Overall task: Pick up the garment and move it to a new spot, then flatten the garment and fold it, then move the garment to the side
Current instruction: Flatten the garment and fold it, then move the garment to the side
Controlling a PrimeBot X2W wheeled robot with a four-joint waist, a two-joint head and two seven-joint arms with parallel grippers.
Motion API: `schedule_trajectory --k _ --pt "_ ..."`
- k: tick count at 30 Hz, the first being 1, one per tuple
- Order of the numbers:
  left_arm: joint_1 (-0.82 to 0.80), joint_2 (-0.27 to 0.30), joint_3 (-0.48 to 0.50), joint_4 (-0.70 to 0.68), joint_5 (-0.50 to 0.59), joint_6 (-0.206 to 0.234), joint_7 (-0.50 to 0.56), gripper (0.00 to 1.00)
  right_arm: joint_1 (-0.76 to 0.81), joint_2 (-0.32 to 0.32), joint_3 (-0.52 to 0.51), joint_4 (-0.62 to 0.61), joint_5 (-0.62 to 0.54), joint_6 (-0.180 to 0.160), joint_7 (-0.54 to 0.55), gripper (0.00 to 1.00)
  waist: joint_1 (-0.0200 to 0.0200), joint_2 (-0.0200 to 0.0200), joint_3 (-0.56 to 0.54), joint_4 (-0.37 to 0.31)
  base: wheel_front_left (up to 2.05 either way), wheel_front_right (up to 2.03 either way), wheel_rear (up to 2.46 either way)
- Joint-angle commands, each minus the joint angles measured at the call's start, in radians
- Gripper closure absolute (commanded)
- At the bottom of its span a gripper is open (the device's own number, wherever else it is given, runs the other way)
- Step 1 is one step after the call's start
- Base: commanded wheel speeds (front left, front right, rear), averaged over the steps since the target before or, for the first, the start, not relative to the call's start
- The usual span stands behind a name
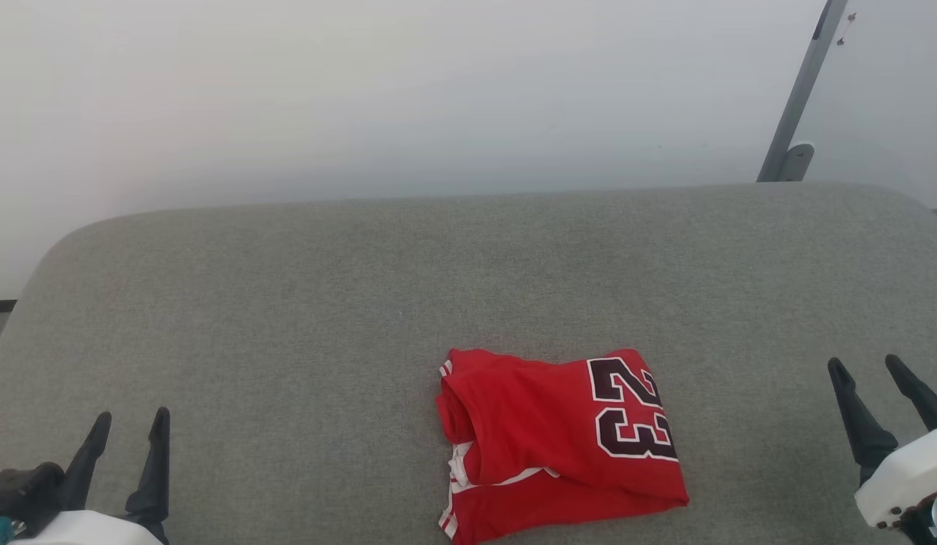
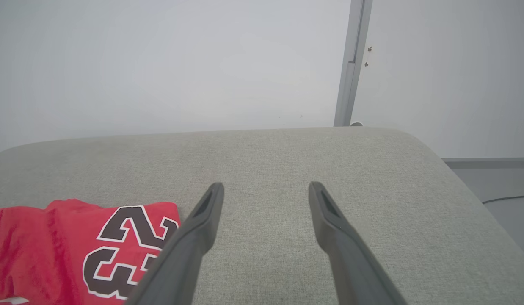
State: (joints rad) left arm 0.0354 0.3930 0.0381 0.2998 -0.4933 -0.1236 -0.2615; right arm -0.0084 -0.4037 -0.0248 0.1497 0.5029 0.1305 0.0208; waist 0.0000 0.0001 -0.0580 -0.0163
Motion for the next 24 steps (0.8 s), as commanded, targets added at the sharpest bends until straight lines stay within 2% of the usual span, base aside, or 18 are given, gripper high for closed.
schedule_trajectory --k 1,15,24 --pt "0.004 -0.001 0.004 -0.004 0.004 -0.005 -0.004 0.00 0.005 0.005 0.003 0.007 0.004 0.000 -0.009 0.00 0.0000 -0.0001 0.000 -0.001 0.00 0.00 0.00" --pt "0.005 0.003 -0.010 0.001 0.007 -0.006 -0.004 0.00 0.013 0.003 0.006 0.032 0.009 0.000 -0.032 0.00 0.0000 -0.0001 0.002 0.000 0.00 0.00 0.00" --pt "-0.008 -0.003 -0.024 0.001 -0.001 -0.007 -0.004 0.00 0.000 0.011 0.049 0.024 0.029 0.000 0.031 0.00 0.0000 -0.0001 0.011 0.044 0.00 0.00 0.00"
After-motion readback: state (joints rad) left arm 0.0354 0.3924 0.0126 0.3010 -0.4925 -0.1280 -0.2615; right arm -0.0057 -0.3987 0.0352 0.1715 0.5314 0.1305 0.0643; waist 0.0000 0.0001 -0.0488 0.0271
